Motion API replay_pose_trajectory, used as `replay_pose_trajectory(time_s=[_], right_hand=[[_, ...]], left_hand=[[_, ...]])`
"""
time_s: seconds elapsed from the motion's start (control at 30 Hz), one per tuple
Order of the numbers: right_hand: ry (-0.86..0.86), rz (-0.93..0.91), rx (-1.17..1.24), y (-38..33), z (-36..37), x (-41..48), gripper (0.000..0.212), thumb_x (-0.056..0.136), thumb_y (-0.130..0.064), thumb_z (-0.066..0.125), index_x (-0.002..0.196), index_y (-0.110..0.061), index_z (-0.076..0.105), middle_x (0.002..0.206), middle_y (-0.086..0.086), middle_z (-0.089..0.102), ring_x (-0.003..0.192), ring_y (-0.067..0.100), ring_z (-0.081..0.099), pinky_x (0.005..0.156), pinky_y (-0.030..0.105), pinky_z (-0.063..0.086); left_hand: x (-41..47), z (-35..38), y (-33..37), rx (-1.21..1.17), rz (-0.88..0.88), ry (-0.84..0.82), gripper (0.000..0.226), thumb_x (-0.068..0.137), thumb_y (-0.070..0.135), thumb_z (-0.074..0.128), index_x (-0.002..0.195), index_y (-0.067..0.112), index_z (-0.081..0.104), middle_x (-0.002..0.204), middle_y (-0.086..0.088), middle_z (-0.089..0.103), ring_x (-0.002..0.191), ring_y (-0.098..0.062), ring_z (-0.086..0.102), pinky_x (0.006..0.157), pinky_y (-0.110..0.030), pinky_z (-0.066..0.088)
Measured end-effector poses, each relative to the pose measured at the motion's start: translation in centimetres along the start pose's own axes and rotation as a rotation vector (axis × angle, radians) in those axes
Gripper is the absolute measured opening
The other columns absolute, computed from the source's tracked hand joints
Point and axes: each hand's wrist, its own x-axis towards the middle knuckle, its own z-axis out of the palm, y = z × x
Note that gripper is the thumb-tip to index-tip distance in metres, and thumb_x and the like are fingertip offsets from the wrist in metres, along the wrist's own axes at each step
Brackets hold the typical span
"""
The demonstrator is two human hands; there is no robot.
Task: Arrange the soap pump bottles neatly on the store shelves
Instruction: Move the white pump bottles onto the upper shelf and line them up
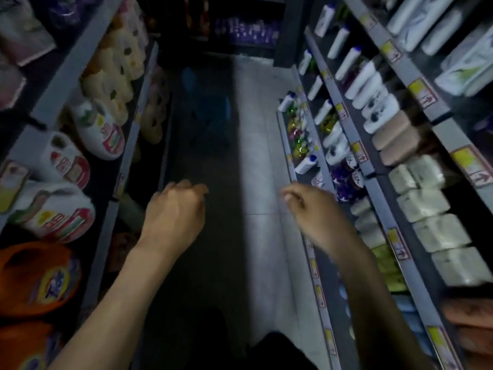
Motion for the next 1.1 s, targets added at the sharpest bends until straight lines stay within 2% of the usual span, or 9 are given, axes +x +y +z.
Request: replay_pose_trajectory(time_s=[0.07,0.17,0.3,0.4,0.5,0.73,0.87,1.0,1.1], right_hand=[[0.039,0.043,0.029,0.6,-1.4,2.1,0.029,0.099,-0.018,0.043,0.115,-0.018,0.067,0.118,0.002,0.068,0.109,0.02,0.061,0.093,0.03,0.046],[0.06,0.101,0.055,2.0,-2.0,6.0,0.029,0.1,-0.02,0.043,0.116,-0.019,0.067,0.117,0.001,0.068,0.106,0.017,0.061,0.09,0.03,0.047],[0.043,0.094,0.116,3.7,-2.3,12.4,0.027,0.099,-0.018,0.046,0.115,-0.017,0.068,0.116,-0.001,0.069,0.106,0.012,0.062,0.088,0.023,0.046],[0.055,0.126,0.181,5.4,-2.9,18.3,0.027,0.1,-0.018,0.045,0.115,-0.017,0.068,0.117,-0.002,0.068,0.108,0.014,0.061,0.089,0.025,0.046],[0.058,0.12,0.201,7.0,-3.7,25.3,0.024,0.098,-0.021,0.048,0.114,-0.02,0.067,0.113,0.0,0.069,0.104,0.018,0.063,0.089,0.031,0.05],[0.001,0.0,0.214,5.0,-6.4,41.7,0.023,0.097,-0.028,0.048,0.113,-0.027,0.065,0.113,-0.003,0.067,0.1,0.014,0.063,0.088,0.037,0.053],[-0.042,-0.037,0.199,3.4,-6.9,48.4,0.025,0.099,-0.027,0.043,0.111,-0.031,0.065,0.114,-0.006,0.066,0.101,0.011,0.062,0.087,0.034,0.052],[-0.09,-0.022,0.174,2.8,-6.2,55.4,0.023,0.098,-0.029,0.045,0.11,-0.029,0.065,0.11,-0.006,0.067,0.097,0.012,0.063,0.085,0.036,0.054],[-0.119,-0.011,0.137,1.9,-6.0,61.4,0.024,0.099,-0.025,0.044,0.104,-0.029,0.068,0.109,-0.007,0.069,0.098,0.011,0.063,0.086,0.037,0.054]], left_hand=[[3.8,-0.6,0.9,-0.011,0.058,0.016,0.028,0.087,0.007,0.055,0.109,0.02,0.066,0.095,-0.007,0.062,0.085,-0.029,0.061,0.069,-0.045,0.055],[9.3,-0.5,1.9,-0.021,0.124,0.013,0.027,0.087,0.008,0.055,0.107,0.018,0.067,0.092,-0.008,0.063,0.079,-0.03,0.061,0.065,-0.043,0.054],[16.3,1.5,2.2,0.002,0.159,-0.025,0.026,0.085,0.006,0.056,0.102,0.019,0.07,0.093,-0.006,0.063,0.082,-0.028,0.061,0.066,-0.04,0.054],[22.2,2.6,2.7,0.039,0.194,-0.053,0.028,0.083,0.003,0.055,0.093,0.022,0.072,0.096,-0.004,0.063,0.085,-0.027,0.061,0.067,-0.037,0.052],[29.1,2.5,3.1,0.063,0.207,-0.032,0.025,0.086,0.006,0.053,0.097,0.019,0.071,0.093,-0.006,0.063,0.079,-0.028,0.061,0.064,-0.04,0.054],[42.7,0.1,1.2,0.06,0.127,0.036,0.015,0.093,0.016,0.048,0.092,0.017,0.062,0.082,-0.004,0.06,0.073,-0.024,0.059,0.061,-0.04,0.052],[47.8,0.6,-1.2,0.044,0.037,0.038,0.012,0.088,0.01,0.051,0.081,0.014,0.059,0.076,-0.004,0.058,0.067,-0.024,0.058,0.054,-0.037,0.048],[54.3,2.2,-4.0,-0.014,-0.004,0.007,0.019,0.085,0.005,0.055,0.098,0.016,0.065,0.085,-0.005,0.065,0.076,-0.025,0.062,0.059,-0.036,0.053],[60.8,3.2,-6.7,-0.06,-0.035,0.018,0.022,0.085,0.006,0.055,0.102,0.016,0.065,0.092,-0.006,0.066,0.081,-0.026,0.064,0.064,-0.042,0.056]])
